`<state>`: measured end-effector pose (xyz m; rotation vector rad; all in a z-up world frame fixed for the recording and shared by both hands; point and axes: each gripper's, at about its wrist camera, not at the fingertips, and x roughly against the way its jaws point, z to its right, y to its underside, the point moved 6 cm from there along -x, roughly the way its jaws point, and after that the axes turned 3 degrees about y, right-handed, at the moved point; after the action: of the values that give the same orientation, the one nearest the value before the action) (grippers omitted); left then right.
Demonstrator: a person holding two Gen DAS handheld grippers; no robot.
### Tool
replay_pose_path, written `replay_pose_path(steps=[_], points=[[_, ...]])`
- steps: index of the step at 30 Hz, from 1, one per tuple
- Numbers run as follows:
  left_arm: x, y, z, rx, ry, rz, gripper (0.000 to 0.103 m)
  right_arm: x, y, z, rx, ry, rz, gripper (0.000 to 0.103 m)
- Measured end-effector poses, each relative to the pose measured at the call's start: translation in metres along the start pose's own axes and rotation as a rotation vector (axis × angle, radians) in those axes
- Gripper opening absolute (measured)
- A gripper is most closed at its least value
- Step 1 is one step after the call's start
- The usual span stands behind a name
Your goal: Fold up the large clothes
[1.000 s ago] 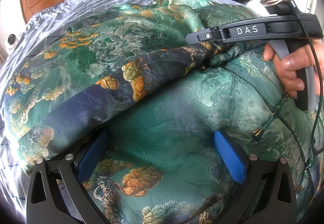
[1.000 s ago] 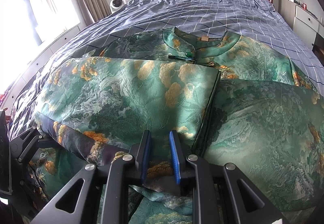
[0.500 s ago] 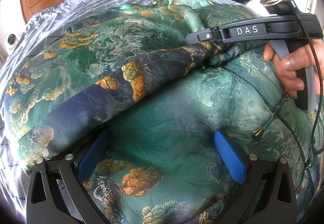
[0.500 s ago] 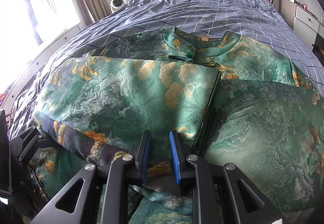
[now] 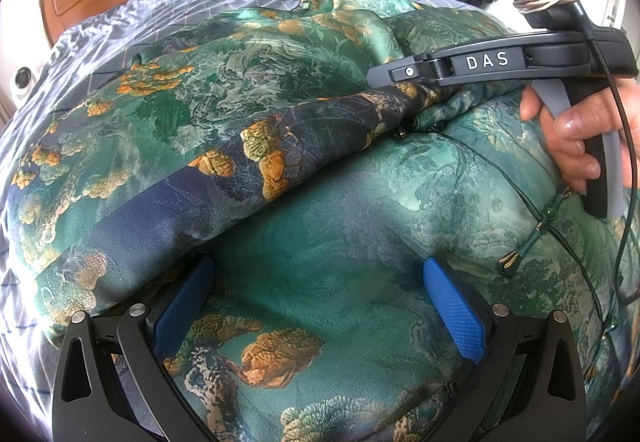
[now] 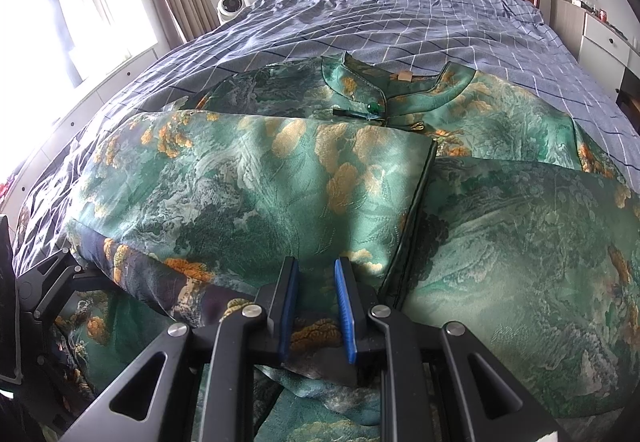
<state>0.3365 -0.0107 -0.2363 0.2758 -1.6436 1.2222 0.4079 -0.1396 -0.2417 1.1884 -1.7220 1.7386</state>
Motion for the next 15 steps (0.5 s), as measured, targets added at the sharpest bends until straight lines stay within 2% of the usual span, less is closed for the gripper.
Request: replay_pose_path(steps=[15], points=[[-0.0001, -0.0001, 0.0000, 0.000, 0.001, 0.000, 0.103, -0.0001, -0.0009, 0.0002, 0.017, 0.013, -0.011, 0.019]])
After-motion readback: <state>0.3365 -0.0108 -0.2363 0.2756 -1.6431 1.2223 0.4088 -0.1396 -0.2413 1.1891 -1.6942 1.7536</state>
